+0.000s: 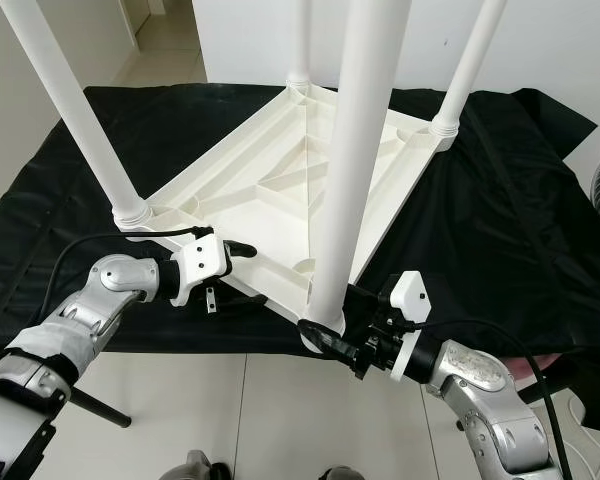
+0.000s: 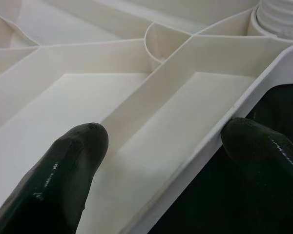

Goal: Building children table

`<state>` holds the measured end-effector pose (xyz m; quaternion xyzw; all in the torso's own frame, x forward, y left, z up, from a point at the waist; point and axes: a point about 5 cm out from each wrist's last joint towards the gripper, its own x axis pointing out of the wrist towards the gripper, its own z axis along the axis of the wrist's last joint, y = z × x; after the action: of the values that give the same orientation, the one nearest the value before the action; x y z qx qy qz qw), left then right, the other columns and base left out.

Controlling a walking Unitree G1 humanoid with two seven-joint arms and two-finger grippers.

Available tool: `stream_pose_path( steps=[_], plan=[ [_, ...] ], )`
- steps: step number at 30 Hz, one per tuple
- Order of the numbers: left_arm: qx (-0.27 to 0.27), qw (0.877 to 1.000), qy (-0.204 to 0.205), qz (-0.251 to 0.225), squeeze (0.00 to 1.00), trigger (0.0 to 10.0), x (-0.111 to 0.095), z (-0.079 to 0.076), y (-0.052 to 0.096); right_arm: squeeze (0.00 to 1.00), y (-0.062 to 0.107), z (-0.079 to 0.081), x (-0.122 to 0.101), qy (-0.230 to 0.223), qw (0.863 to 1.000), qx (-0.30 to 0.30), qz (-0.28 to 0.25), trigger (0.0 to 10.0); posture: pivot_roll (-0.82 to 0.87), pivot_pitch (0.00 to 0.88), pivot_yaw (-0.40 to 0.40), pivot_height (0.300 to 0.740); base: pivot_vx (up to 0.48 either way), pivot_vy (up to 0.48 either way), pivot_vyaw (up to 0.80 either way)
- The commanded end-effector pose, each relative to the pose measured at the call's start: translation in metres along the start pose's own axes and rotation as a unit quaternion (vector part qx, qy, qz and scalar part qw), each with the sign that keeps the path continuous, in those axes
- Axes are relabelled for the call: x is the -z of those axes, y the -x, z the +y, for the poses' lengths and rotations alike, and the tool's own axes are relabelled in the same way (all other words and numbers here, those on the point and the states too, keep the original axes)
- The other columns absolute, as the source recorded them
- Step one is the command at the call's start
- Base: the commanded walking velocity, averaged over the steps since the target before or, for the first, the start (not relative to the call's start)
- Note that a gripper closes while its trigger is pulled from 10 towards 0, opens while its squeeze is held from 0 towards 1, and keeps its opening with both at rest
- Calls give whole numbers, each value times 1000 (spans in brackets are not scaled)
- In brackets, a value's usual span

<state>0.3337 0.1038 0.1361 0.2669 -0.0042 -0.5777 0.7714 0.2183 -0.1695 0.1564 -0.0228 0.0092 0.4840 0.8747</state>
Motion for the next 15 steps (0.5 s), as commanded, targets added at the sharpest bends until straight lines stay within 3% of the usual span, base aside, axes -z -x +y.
stream_pose_path(
  steps=[1,7,8,9,12,14,15],
  plan=[
    [19,999,27,8,0,10000,6,1,2,0,1,5,2,-10,1000,-10,5,10000,-176,74,103,740,0,0,0],
    [77,995,53,20,0,10000,14,-9,2,0,5,3,-1,-11,1000,2,-2,10000,-184,70,111,740,0,0,0],
    [82,995,54,20,0,9529,15,-10,2,0,5,2,-1,-11,1000,4,-4,10000,-188,69,116,740,0,0,0],
    [86,994,58,20,0,3137,16,-10,2,0,5,2,-2,-10,1000,9,-9,10000,-190,65,120,740,0,0,0],
    [90,994,61,20,0,3176,17,-10,3,0,5,1,-3,-6,1000,15,-15,10000,-190,65,120,740,0,0,0],
    [98,993,69,18,0,0,18,-10,2,0,1,0,-3,11,999,37,-27,10000,-190,63,121,740,0,0,0],
    [98,993,69,18,0,0,18,-10,2,0,1,0,-3,11,999,37,-27,10000,-190,63,121,740,0,0,0]
  ],
)
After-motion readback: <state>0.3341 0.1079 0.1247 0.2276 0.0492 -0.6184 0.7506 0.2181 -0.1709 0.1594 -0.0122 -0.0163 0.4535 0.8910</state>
